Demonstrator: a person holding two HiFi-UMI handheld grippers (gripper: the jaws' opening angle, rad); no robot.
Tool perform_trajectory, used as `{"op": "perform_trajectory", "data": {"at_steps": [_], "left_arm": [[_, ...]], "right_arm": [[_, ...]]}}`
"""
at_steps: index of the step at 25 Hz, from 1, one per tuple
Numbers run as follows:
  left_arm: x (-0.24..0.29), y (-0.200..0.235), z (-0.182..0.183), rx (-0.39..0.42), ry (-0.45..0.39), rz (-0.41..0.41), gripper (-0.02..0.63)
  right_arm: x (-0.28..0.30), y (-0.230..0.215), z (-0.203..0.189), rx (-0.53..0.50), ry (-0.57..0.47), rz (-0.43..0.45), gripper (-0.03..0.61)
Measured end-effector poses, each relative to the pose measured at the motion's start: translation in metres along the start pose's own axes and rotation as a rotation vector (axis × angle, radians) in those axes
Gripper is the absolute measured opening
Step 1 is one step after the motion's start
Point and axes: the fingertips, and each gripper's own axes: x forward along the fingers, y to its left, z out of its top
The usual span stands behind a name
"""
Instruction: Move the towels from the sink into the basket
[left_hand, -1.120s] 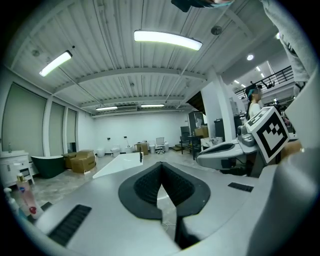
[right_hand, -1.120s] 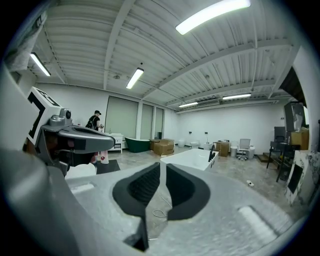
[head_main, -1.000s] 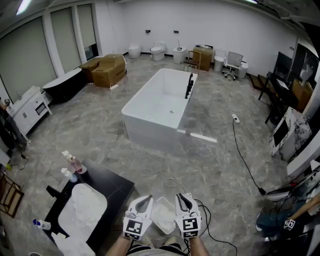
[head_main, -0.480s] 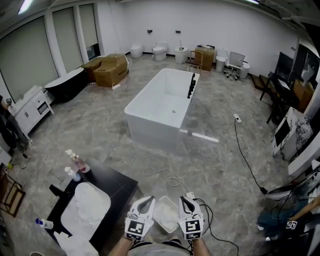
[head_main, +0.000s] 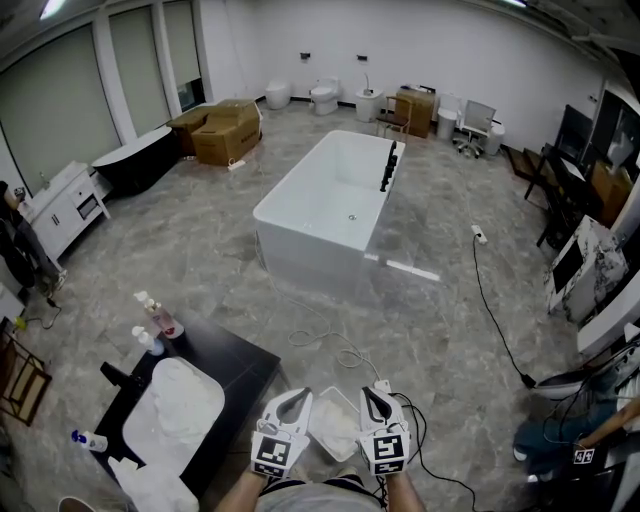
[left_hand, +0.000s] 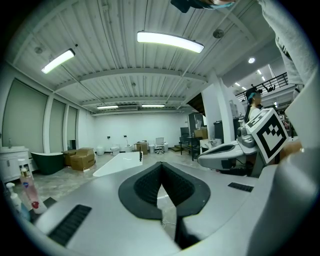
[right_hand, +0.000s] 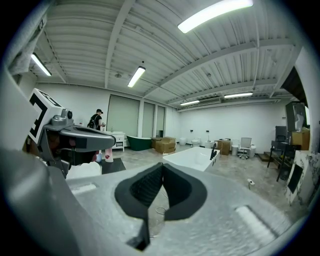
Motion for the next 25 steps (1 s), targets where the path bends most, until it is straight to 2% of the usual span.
{"op": "perform_trajectory", "data": {"at_steps": [5,11,25], "left_arm": [[-0.013,0.019,0.001,-0.008,0.002,0.037,0.009],[-0.046,0.06,-0.008,-0.02,0.011,0.125,0.009],[-0.179,0.179,-0.059,-0.073,0.067,0.459,0.009]], "right_arm": [[0.013,0.019,0.012,-0.015,-0.007,0.047,0.0],[0.042,0.071,0.026,-0.034,-0.022,0.154,0.0],[0.111,0.267,0.046,-0.107,-0.054,0.533,0.0]]}}
